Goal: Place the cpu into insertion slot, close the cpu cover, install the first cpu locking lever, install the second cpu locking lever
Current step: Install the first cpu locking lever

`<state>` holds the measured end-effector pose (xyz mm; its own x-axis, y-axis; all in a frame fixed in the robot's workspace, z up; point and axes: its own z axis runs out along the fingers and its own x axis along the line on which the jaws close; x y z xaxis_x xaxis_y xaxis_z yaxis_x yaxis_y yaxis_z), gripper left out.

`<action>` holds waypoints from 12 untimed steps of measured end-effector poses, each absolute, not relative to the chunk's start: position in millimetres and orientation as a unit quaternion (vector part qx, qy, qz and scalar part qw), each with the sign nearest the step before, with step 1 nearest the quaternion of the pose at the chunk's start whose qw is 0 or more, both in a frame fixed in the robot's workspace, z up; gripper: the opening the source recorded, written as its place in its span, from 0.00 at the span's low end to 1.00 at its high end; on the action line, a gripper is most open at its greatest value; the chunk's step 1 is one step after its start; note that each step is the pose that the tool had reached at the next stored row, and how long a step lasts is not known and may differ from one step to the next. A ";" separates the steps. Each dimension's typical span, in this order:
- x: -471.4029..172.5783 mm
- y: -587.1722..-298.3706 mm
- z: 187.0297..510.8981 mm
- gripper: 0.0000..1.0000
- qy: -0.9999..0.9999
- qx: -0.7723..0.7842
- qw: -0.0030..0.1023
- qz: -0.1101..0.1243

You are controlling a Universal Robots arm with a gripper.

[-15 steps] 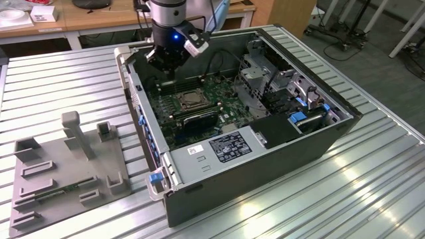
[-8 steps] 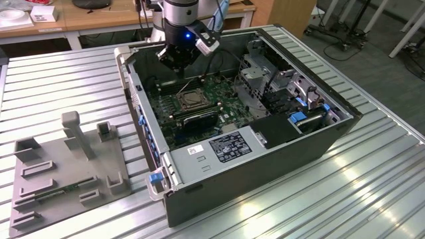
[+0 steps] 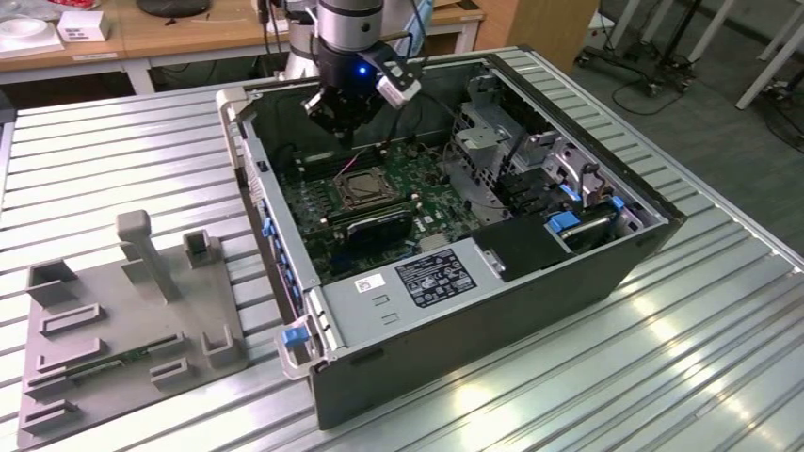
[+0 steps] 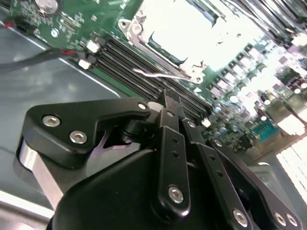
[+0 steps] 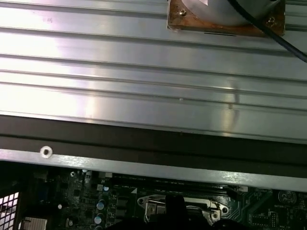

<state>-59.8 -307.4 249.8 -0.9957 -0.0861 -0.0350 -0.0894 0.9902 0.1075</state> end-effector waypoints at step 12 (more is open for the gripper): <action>-49.6 -304.1 230.5 0.11 0.997 -0.044 0.013 0.055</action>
